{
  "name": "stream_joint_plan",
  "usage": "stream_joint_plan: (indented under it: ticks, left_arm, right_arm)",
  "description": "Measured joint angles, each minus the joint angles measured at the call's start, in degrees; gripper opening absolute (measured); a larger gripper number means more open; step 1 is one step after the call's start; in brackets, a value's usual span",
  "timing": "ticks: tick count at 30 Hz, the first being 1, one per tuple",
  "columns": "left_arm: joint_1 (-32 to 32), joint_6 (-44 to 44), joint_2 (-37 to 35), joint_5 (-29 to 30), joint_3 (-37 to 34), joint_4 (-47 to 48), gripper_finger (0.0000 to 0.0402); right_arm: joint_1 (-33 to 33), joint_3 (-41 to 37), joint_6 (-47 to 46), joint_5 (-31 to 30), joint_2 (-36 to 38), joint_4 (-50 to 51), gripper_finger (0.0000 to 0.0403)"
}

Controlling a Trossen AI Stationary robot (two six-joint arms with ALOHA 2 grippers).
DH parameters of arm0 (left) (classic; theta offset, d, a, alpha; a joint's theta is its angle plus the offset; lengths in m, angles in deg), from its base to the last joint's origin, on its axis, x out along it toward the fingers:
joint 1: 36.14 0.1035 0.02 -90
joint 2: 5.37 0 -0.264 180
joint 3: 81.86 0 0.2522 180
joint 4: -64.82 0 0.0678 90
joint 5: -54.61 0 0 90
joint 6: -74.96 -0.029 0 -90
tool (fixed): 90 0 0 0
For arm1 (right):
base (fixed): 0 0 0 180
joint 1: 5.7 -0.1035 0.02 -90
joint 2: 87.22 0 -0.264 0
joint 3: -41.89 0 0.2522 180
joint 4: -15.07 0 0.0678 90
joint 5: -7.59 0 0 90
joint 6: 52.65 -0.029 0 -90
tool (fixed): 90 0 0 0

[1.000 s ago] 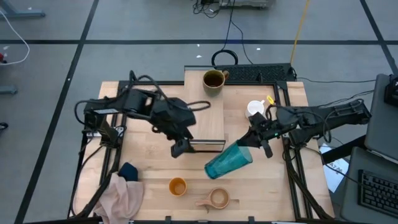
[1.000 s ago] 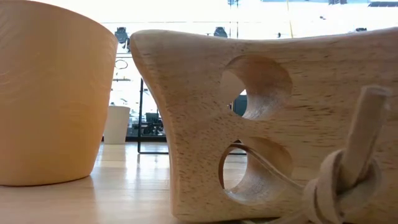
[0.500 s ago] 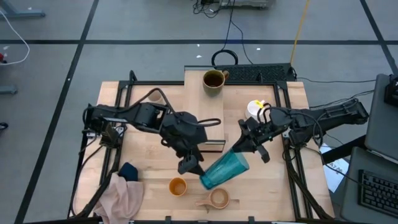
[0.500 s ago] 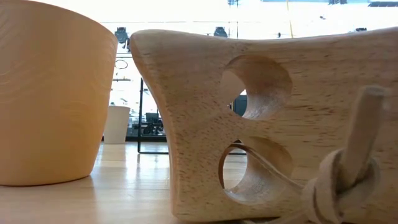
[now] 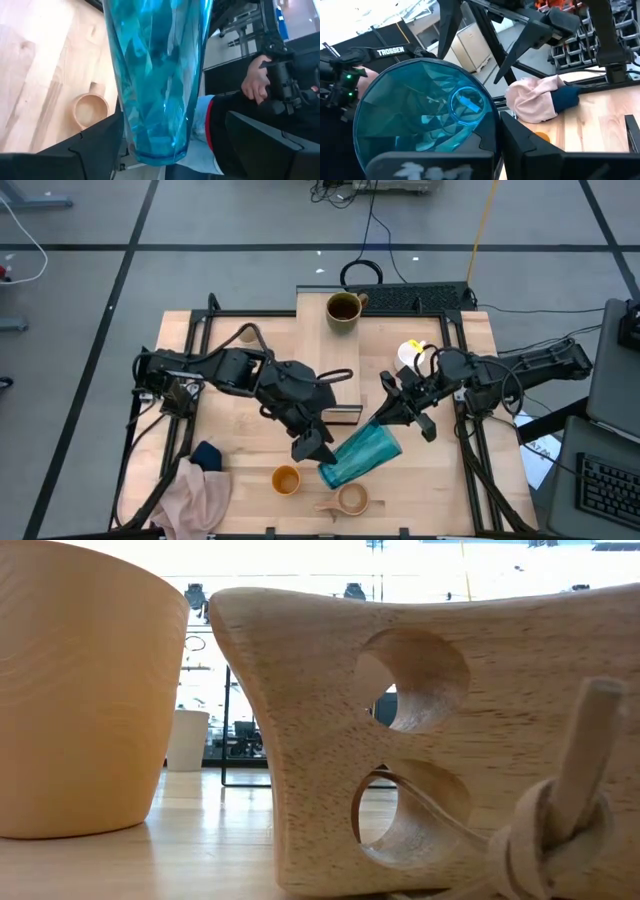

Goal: Stack small to large cups/mugs on shelf
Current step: Put the blue cup on the shelf

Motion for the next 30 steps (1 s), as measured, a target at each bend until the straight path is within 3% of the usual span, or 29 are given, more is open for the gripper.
stream_joint_plan:
  ticks: [30]
  left_arm:
    - [-2.40, 8.48, 4.50, -4.62, -0.02, -8.96, 0.0351]
  right_arm:
    - [1.91, 0.05, -2.39, 2.38, -2.25, -6.88, 0.0000]
